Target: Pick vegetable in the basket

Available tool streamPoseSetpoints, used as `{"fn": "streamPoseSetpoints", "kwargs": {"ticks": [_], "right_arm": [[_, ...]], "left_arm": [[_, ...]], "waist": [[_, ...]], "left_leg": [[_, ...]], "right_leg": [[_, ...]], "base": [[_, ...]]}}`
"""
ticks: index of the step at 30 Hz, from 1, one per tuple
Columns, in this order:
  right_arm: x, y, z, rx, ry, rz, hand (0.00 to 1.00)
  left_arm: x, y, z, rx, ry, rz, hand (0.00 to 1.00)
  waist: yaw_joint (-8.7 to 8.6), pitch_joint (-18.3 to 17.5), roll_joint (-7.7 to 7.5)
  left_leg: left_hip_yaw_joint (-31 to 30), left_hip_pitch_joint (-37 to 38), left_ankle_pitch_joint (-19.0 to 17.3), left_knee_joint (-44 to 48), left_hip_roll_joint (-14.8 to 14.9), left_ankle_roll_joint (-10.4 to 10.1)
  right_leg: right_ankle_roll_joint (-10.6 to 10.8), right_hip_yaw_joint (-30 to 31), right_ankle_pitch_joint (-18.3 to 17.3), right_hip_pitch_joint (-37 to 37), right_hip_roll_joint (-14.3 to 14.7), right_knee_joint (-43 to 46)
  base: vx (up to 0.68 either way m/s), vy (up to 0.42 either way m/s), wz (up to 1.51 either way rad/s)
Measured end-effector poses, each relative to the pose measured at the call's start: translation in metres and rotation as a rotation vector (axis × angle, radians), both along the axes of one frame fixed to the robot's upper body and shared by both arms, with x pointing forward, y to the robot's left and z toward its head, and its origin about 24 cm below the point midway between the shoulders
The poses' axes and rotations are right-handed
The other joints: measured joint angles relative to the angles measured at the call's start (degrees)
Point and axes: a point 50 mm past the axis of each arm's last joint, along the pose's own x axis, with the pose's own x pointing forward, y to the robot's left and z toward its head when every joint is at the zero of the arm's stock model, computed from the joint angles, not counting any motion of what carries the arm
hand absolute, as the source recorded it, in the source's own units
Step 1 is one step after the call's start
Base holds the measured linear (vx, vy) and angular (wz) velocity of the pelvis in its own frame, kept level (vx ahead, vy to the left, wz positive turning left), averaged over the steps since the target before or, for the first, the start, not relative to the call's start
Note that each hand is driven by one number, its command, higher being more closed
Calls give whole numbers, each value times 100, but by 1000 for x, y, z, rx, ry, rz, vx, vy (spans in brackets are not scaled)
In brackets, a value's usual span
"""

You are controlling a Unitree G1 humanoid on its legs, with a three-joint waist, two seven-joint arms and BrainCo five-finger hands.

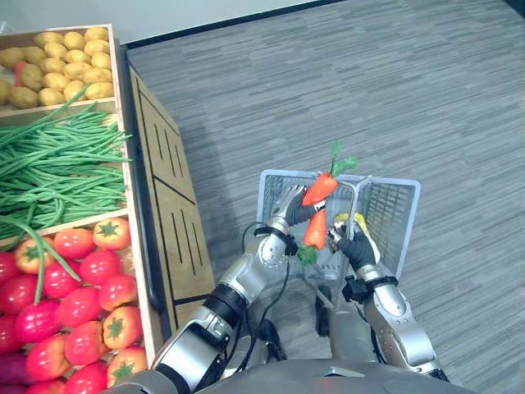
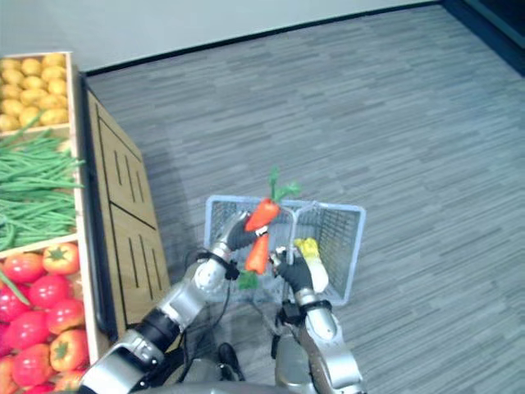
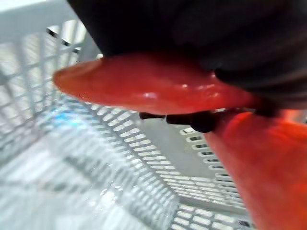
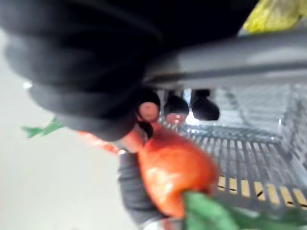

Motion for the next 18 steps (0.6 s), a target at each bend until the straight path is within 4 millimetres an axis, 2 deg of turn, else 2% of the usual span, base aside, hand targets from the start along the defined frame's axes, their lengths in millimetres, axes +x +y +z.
{"fn": "streamPoseSetpoints", "kwargs": {"ticks": [2,3,10,15,18], "right_arm": [[-7,-2,-2,8,19,-10,100],[-9,-4,-5,13,32,-17,100],[-19,-15,-11,46,82,-86,100],[-28,-20,-19,66,129,-173,100],[-32,-33,-31,42,185,-255,100]], "left_arm": [[-2,2,-4,-1,15,13,100],[-4,5,-9,-4,34,33,0],[-12,4,-19,-15,73,66,0],[-16,2,-22,-32,89,71,0],[-21,0,-23,-60,92,65,0]], "waist": [[-2,-3,-5],[-11,-19,-2],[-14,-91,15],[-2,-225,-28],[1,-350,-17]], "left_leg": [[1,57,44,-13,41,-70],[-1,91,57,-8,62,-93],[-134,170,84,-110,76,-139],[-333,157,-44,-189,40,-118],[-357,156,-38,-200,-20,-102]], "right_leg": [[-67,43,184,195,93,-360],[-77,68,265,299,132,-536],[-68,-44,376,453,166,-671],[6,-190,458,472,121,-707],[29,-219,485,495,43,-708]], "base": [[24,-129,-21],[-3,-72,-17],[-41,3,8],[-93,64,17],[-93,72,8]]}}
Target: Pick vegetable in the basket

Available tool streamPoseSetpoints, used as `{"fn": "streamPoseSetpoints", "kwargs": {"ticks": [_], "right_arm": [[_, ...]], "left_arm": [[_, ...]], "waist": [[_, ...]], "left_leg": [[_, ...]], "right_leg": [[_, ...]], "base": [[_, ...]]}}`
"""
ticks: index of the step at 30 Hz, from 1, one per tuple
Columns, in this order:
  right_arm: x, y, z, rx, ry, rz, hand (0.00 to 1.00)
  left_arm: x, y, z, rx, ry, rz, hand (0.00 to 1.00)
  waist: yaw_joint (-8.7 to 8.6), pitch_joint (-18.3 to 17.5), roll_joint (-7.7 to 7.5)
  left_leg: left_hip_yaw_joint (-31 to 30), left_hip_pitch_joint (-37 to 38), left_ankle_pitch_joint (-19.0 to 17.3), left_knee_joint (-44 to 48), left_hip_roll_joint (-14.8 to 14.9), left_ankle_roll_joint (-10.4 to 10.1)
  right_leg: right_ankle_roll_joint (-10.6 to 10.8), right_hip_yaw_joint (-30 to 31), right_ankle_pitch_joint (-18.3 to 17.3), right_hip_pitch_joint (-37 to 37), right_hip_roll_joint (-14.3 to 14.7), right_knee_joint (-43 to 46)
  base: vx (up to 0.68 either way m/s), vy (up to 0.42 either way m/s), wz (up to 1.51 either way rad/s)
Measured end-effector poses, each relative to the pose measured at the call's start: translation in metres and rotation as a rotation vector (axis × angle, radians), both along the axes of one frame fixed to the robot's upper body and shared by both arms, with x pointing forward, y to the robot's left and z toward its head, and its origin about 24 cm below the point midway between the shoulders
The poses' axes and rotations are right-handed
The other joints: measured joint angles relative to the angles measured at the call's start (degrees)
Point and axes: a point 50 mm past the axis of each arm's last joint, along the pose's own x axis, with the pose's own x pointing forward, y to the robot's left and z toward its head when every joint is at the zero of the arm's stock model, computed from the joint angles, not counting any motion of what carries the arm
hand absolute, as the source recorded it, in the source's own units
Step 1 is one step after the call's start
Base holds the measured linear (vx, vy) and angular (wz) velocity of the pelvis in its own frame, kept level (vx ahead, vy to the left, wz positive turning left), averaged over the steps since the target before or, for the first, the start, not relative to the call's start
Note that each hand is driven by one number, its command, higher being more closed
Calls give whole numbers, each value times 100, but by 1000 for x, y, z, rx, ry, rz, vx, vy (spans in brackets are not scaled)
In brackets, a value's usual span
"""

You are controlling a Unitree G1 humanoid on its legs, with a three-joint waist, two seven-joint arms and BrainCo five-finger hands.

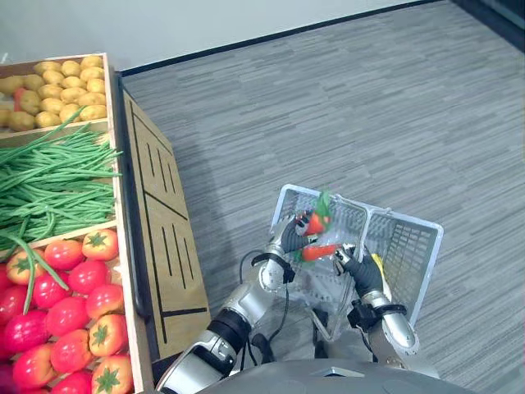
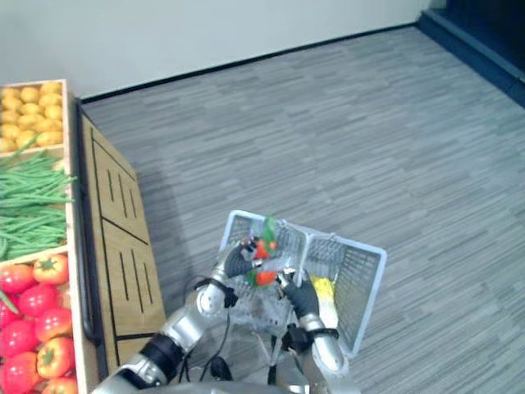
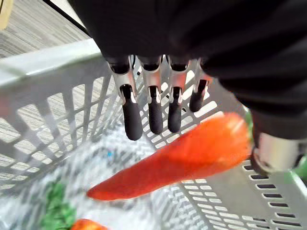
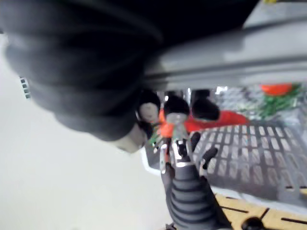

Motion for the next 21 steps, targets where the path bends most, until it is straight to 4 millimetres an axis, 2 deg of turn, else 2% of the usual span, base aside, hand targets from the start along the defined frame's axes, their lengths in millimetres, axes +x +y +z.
{"fn": "streamPoseSetpoints", "kwargs": {"ticks": [3,5,7,10,13,17,19,21], "right_arm": [[-3,-20,-16,-48,77,-114,100],[-8,-43,-24,-88,128,-223,100],[-14,-71,-31,-146,171,-348,100],[-28,-98,-42,-214,252,-475,100],[-35,-113,-56,-251,335,-546,100],[-39,-112,-74,-265,431,-550,100],[-43,-113,-80,-279,468,-556,100],[-45,-113,-83,-293,491,-552,100]], "left_arm": [[-1,0,7,-29,-29,6,0],[3,13,10,-48,-36,59,0],[7,38,15,-53,-64,145,0],[10,64,23,-77,-102,242,0],[6,89,24,-108,-114,354,0],[-1,121,16,-78,-99,479,0],[-6,133,1,-80,-35,545,0],[-17,143,-22,-52,75,595,0]], "waist": [[12,-39,54],[10,-76,118],[-1,-103,161],[12,-105,165],[8,-105,170],[10,-111,181],[12,-120,196],[8,-127,208]], "left_leg": [[-43,-13,3,0,-25,4],[-89,-14,7,-2,-32,7],[-155,-1,27,-5,-30,0],[-236,4,39,-1,-43,7],[-305,134,36,-38,-62,4],[-343,140,30,-93,-74,-7],[-376,149,33,-98,-73,-8],[-385,156,35,-104,-68,-5]], "right_leg": [[0,-30,0,6,-28,1],[0,-53,0,22,-34,1],[-16,-141,9,61,-39,1],[-17,-221,9,105,-61,0],[23,-334,-20,262,-87,-4],[45,-390,-41,283,-101,-4],[38,-426,-53,286,-101,-4],[38,-439,-62,291,-97,-4]], "base": [[-45,37,8],[-14,18,11],[4,22,13],[-1,29,14],[-1,44,16],[-15,30,6],[18,12,7],[11,6,2]]}}
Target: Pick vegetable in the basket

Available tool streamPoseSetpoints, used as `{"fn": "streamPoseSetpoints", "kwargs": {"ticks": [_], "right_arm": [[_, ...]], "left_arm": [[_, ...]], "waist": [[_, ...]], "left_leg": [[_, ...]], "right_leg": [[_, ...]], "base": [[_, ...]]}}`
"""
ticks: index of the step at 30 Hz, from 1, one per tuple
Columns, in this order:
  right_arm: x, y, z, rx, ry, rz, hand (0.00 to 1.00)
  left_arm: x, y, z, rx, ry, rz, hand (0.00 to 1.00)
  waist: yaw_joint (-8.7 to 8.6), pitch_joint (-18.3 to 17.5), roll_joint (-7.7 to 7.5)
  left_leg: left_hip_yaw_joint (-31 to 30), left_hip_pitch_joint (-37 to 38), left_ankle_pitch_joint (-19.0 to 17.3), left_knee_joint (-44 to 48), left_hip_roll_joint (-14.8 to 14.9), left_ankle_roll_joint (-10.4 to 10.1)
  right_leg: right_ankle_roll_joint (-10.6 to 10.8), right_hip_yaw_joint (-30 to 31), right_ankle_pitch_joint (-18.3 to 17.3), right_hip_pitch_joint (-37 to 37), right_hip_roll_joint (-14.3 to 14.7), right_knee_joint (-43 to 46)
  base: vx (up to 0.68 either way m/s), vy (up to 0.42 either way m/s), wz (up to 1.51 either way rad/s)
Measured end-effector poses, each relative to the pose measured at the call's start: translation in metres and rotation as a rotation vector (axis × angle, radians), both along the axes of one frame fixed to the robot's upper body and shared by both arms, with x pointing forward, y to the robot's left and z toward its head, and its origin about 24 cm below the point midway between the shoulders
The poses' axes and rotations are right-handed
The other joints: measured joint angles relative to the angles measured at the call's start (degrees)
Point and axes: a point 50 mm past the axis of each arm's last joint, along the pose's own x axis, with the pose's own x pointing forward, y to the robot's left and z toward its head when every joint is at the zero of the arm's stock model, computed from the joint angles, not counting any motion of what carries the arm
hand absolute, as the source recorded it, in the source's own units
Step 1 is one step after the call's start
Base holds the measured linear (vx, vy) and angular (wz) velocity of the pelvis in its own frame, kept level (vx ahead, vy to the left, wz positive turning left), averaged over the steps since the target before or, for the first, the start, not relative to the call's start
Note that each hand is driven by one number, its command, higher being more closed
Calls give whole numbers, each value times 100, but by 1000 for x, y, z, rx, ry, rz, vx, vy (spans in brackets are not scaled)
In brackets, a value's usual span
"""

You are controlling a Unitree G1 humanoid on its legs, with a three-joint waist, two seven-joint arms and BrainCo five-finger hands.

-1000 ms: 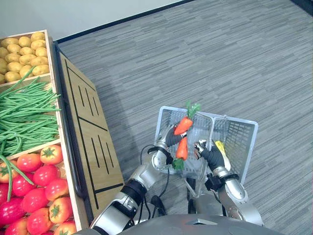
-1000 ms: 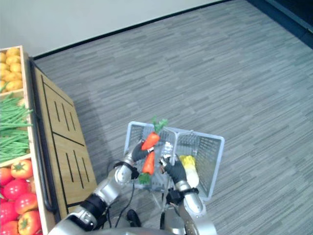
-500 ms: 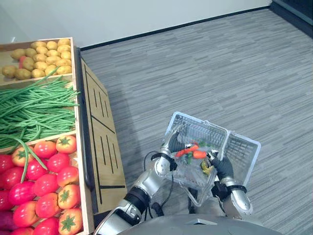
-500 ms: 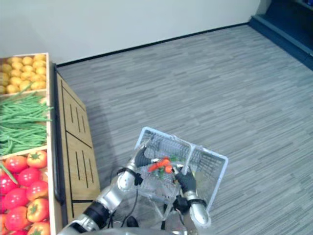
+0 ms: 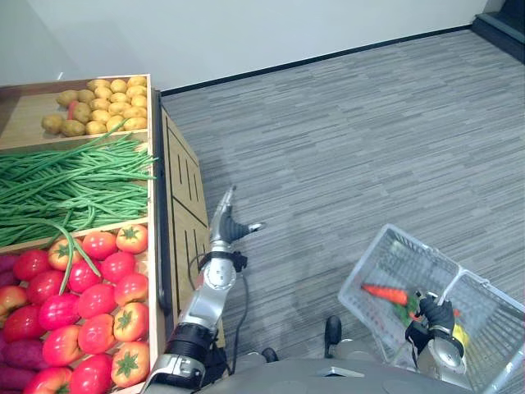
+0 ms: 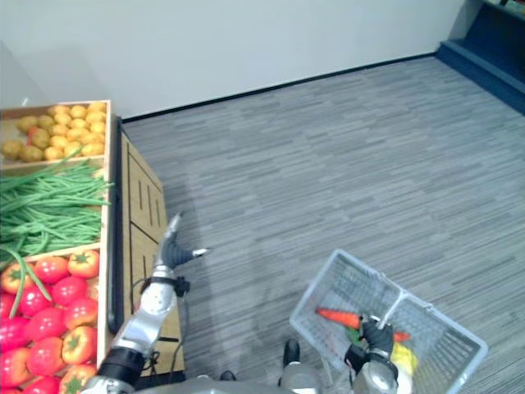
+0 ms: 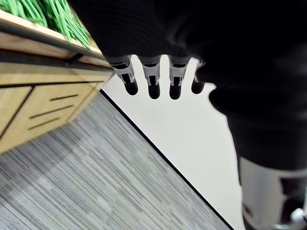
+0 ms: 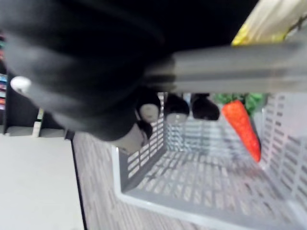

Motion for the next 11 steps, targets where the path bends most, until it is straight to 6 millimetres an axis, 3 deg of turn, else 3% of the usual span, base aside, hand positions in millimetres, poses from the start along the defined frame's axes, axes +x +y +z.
{"fn": "streamPoseSetpoints", "kwargs": {"ticks": [4,6,11], "right_arm": [[-2,0,-10,12,51,-24,100],[-4,-1,-14,4,85,-17,100],[2,-2,-13,-34,106,27,100]], "left_arm": [[-44,12,-55,-8,306,64,0],[-77,21,-80,-25,480,112,0],[-130,28,-105,-77,706,148,0]], "waist": [[-10,10,-17],[0,24,-42],[20,47,-79]], "left_leg": [[15,109,-11,-6,3,-17],[53,165,-33,-28,2,-49],[97,198,-53,-61,2,-79]], "right_leg": [[23,-3,-28,87,8,-1],[63,21,-57,123,9,-1],[73,58,-81,118,19,-1]], "base": [[23,22,-2],[15,31,-6],[13,20,-4]]}}
